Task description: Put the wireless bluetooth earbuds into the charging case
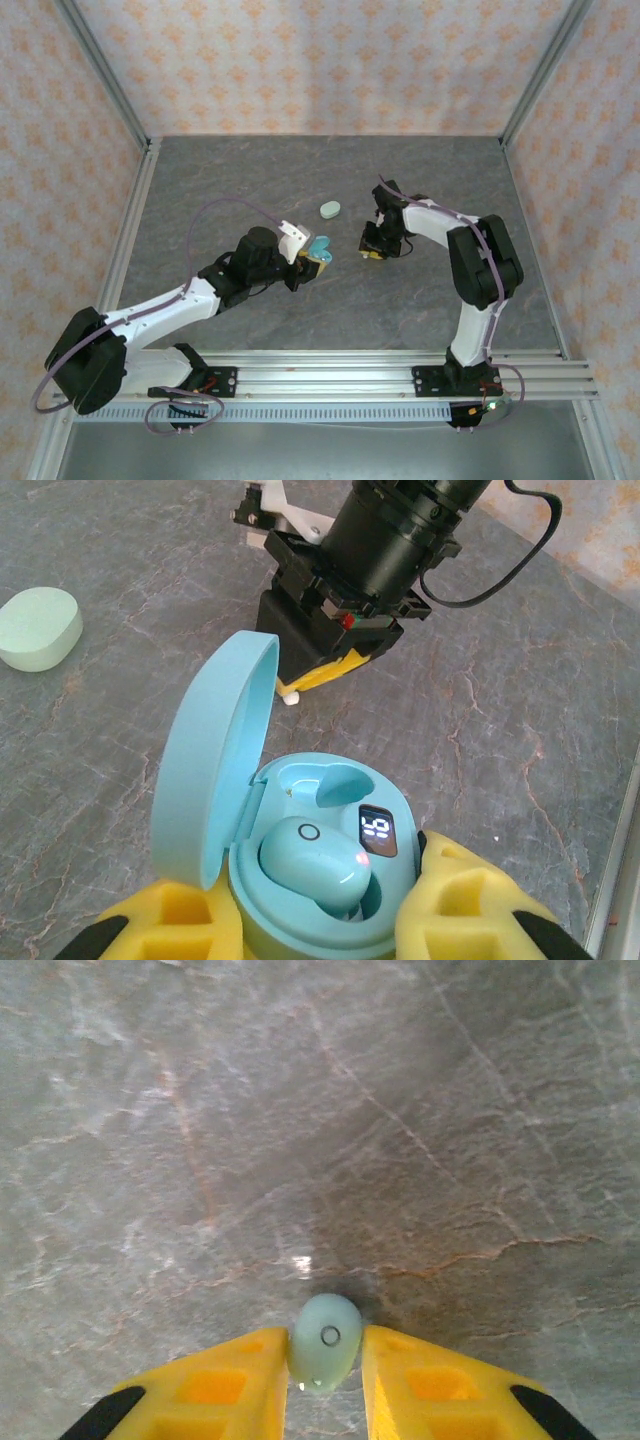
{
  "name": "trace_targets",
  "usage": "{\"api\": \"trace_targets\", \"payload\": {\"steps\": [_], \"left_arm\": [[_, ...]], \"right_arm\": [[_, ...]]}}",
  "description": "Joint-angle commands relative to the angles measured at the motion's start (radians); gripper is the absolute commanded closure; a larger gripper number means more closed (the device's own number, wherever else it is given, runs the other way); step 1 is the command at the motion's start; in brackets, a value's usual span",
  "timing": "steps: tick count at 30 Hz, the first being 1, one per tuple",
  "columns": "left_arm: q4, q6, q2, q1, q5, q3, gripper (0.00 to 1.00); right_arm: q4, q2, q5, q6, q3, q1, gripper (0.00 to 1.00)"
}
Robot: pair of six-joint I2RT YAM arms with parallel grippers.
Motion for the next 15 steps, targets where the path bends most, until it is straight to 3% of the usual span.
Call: {"api": "trace_targets", "payload": {"steps": [1,15], "left_arm": [[0.015,0.02,0.007,-0.007,0.007,0.033,0.92],[0.013,0.021,0.007,-0.007,0.008,0.04,0.92]], "right_arm": [[-0.022,0.032,0.017,-0.007,-0.005,-0.002,0.74],[-0.06,-0.04,0.036,-0.022,0.022,0.0,0.84]]}}
